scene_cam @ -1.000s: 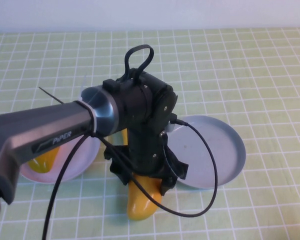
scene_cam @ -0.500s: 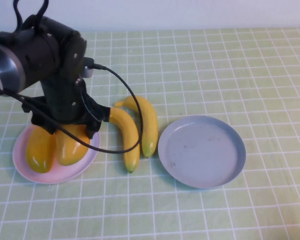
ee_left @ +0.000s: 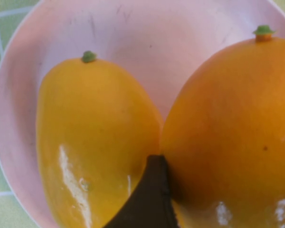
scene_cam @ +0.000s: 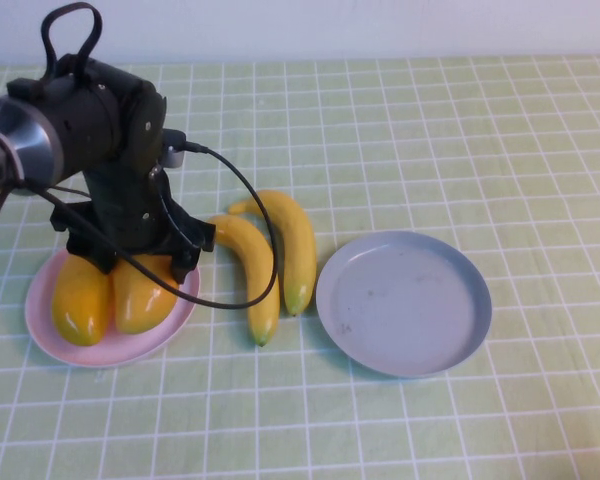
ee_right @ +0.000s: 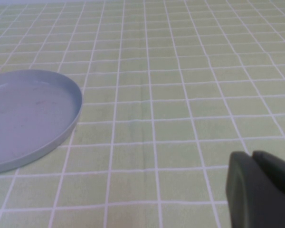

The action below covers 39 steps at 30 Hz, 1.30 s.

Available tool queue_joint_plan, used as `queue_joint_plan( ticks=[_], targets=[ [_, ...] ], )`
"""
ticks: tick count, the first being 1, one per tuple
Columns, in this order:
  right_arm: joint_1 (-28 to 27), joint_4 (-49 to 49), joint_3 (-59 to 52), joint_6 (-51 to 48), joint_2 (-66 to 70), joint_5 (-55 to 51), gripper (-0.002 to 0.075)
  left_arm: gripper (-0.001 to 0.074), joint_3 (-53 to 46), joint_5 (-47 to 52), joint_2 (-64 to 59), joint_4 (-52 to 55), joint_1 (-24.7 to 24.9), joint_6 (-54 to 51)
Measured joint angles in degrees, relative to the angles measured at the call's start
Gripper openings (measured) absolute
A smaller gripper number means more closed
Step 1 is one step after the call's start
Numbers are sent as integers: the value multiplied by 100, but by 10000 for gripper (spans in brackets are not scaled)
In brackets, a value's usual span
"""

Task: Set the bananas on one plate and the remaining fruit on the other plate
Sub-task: Put one type of fruit in the left plate, then put another type of fruit in the right plate

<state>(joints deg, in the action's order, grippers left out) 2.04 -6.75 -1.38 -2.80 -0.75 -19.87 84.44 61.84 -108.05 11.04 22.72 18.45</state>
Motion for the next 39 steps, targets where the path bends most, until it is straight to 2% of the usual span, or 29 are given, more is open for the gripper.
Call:
queue_joint_plan(
  ticks=[11, 20, 27, 30, 33, 34, 36, 39],
  targets=[
    [0, 0, 0, 0, 0, 0, -16, 615, 0, 12, 157, 0, 61, 36],
    [0, 0, 0, 0, 0, 0, -16, 653, 0, 2, 160, 0, 68, 15],
    [0, 0, 0, 0, 0, 0, -16, 631, 0, 115, 207, 221, 165, -137],
    [0, 0, 0, 0, 0, 0, -15, 514, 0, 198, 446, 314, 354, -152],
    [0, 0, 0, 0, 0, 0, -15, 302, -36, 241, 883, 362, 547, -152],
    [0, 0, 0, 0, 0, 0, -15, 211, -84, 241, 1079, 362, 621, -152],
    [0, 0, 0, 0, 0, 0, -15, 97, -245, 146, 1473, 374, 748, -152],
    [0, 0, 0, 0, 0, 0, -15, 27, -656, -124, 2176, 374, 913, -125]
  ],
)
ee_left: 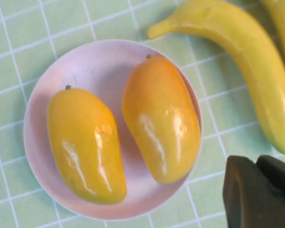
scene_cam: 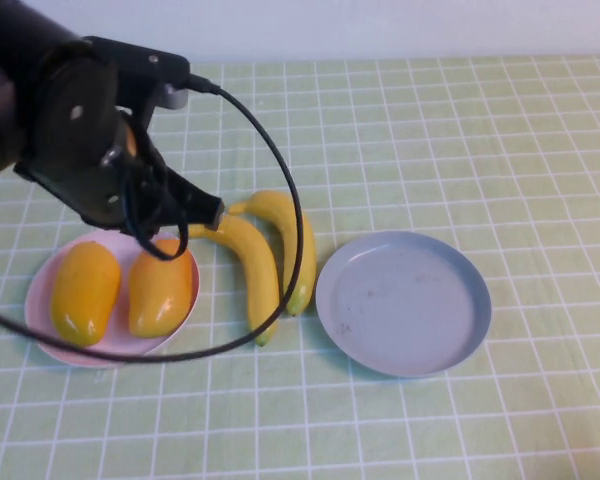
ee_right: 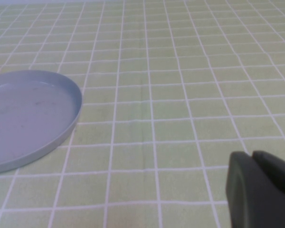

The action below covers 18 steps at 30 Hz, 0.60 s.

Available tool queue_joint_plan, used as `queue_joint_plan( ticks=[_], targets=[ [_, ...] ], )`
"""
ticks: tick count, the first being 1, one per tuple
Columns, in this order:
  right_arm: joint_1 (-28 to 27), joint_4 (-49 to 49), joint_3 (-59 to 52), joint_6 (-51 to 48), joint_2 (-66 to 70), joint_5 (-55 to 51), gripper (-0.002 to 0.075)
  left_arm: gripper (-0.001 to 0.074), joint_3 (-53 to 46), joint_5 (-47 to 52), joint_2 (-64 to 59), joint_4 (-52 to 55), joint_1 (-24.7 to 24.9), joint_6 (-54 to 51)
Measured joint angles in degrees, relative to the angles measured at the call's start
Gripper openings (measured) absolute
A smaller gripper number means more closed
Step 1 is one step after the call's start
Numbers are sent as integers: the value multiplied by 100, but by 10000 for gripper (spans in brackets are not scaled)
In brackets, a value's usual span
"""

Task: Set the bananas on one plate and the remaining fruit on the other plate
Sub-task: Put another type of fruit in the right plate

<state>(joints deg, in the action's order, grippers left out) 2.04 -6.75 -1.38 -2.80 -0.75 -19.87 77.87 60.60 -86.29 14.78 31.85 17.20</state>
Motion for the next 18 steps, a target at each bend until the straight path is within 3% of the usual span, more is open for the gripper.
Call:
queue_joint_plan(
  ticks=[10, 18],
  targets=[
    [0, 0, 0, 0, 0, 0, -16, -1, -1987, -1328, 2231, 34, 89, 168],
    [0, 0, 0, 0, 0, 0, -16, -2, -2838, -1329, 3061, 243, 89, 322]
  ],
)
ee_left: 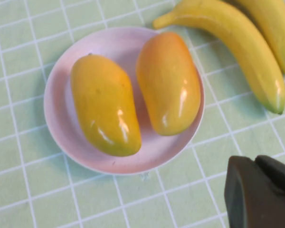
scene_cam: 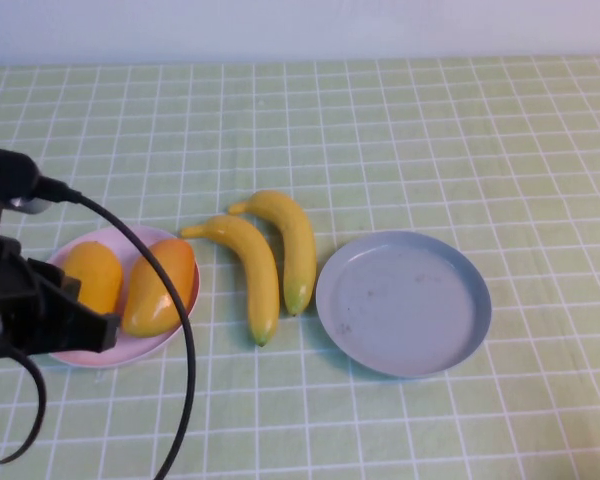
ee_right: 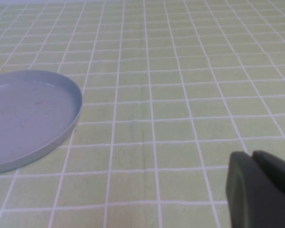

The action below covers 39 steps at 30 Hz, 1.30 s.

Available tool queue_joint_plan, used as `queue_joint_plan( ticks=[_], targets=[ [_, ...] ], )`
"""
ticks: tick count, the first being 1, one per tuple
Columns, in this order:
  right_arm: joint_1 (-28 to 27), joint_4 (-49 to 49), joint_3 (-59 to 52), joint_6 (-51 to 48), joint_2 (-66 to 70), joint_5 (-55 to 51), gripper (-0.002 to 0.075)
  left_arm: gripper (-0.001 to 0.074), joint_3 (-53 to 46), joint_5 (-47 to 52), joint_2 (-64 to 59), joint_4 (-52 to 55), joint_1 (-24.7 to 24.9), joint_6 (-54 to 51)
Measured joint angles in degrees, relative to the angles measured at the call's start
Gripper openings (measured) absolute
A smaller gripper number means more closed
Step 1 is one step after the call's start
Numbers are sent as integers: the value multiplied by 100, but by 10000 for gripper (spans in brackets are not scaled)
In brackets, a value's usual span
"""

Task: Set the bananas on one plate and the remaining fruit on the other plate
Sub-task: Put another type of fruit in the right plate

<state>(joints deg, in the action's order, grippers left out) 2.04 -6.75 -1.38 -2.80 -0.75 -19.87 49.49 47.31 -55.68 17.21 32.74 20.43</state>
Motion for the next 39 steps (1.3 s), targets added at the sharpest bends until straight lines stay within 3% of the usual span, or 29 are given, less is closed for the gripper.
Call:
queue_joint_plan(
  ticks=[8, 14, 18, 24, 32, 39],
  targets=[
    [0, 0, 0, 0, 0, 0, -15, -2, -37, -458, 5, 63, 0, 81],
    [0, 0, 0, 0, 0, 0, -16, -2, -735, -1894, 461, 148, 0, -194],
    [0, 0, 0, 0, 0, 0, -15, -2, -1724, -3230, 1395, -488, -105, -1285],
    [0, 0, -9, 0, 0, 0, -15, -2, -3112, -4400, 2944, -1257, -1022, -2418],
    [0, 0, -9, 0, 0, 0, -15, -3, -3985, -4283, 4670, -1410, -2390, -2447],
    [0, 0, -9, 0, 0, 0, -16, -3, -4538, -4032, 5580, -1457, -2718, -2335]
  ],
)
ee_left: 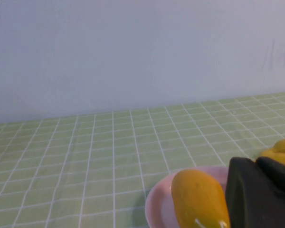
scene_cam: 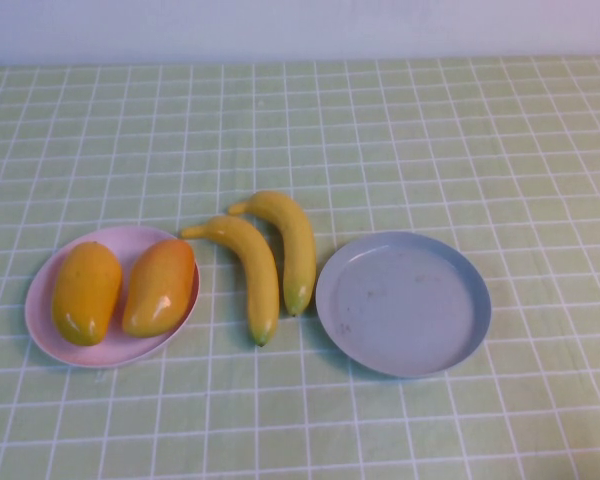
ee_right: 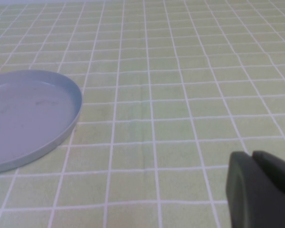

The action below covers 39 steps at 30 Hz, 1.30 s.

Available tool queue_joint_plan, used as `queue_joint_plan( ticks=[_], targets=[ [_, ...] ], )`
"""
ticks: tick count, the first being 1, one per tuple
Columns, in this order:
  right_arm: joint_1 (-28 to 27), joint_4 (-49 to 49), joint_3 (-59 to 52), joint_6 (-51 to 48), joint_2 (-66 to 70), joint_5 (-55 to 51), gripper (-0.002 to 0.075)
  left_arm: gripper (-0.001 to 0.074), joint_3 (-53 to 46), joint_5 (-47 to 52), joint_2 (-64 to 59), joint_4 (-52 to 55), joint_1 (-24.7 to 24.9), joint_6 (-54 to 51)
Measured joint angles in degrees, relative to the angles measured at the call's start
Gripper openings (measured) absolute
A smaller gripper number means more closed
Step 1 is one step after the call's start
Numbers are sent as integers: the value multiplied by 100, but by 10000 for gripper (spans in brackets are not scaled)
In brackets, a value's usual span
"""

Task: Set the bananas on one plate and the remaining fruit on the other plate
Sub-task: Put another type of fruit in the right plate

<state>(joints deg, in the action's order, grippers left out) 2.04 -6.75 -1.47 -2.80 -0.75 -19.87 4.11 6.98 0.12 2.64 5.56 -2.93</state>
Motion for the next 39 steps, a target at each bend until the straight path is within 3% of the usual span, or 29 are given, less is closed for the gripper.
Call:
queue_joint_plan(
  ticks=[7, 17, 39],
  targets=[
    [0, 0, 0, 0, 0, 0, -16, -3, -494, 250, 48, 0, 0, 44],
    [0, 0, 0, 0, 0, 0, -16, -4, -557, 1434, 54, -12, 0, 144],
    [0, 0, 0, 0, 0, 0, -16, -4, -557, 1449, 54, -3, 0, 144]
  ],
)
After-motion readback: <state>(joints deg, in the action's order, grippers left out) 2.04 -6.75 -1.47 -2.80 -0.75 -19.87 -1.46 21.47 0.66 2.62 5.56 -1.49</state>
